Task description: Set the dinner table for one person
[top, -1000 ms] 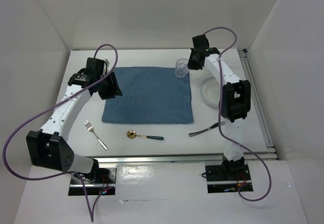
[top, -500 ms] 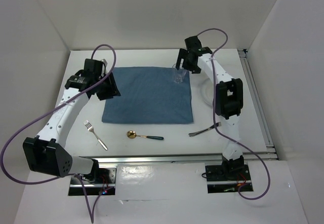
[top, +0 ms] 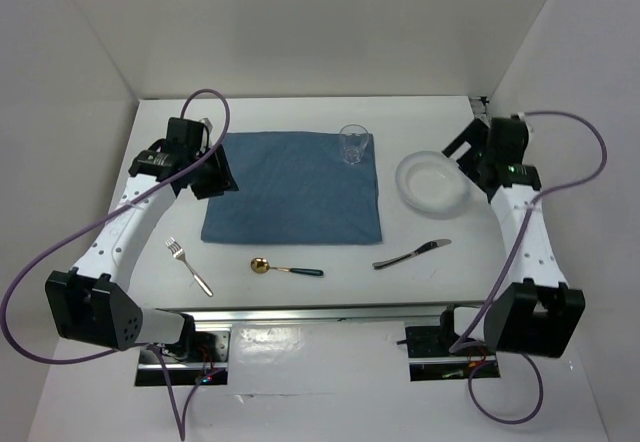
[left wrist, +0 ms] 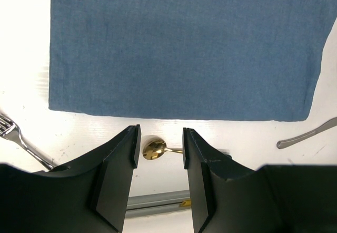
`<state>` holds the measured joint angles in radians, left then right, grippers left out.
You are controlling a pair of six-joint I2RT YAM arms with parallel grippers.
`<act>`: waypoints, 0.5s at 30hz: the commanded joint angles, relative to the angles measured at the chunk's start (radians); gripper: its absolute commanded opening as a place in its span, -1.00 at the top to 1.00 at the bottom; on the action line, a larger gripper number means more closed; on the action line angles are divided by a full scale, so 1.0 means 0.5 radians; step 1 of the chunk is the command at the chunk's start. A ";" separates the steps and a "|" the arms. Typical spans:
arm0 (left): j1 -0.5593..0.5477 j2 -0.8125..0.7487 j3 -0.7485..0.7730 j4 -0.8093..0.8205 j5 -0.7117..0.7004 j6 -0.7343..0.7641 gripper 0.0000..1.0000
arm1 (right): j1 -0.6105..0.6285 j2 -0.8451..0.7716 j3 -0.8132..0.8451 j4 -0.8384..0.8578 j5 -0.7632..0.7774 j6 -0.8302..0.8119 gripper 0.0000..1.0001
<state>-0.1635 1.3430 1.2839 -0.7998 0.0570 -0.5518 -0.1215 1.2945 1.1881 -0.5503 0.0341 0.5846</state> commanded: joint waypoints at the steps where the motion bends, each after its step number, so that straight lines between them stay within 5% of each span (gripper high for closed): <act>1: -0.026 -0.060 -0.037 0.035 -0.001 0.018 -0.08 | -0.146 -0.159 -0.518 0.284 -0.377 0.187 -0.99; 6: -0.026 -0.060 -0.037 0.053 0.042 0.018 -0.06 | -0.217 -0.325 -0.851 0.493 -0.308 0.300 -0.99; 15: -0.044 -0.081 -0.079 0.053 0.042 0.018 -0.06 | -0.257 -0.006 -0.980 0.711 -0.363 0.475 -0.99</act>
<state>-0.1806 1.3418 1.2572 -0.7876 0.0658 -0.5518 -0.2417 1.2678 0.7250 -0.3058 -0.1303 0.7689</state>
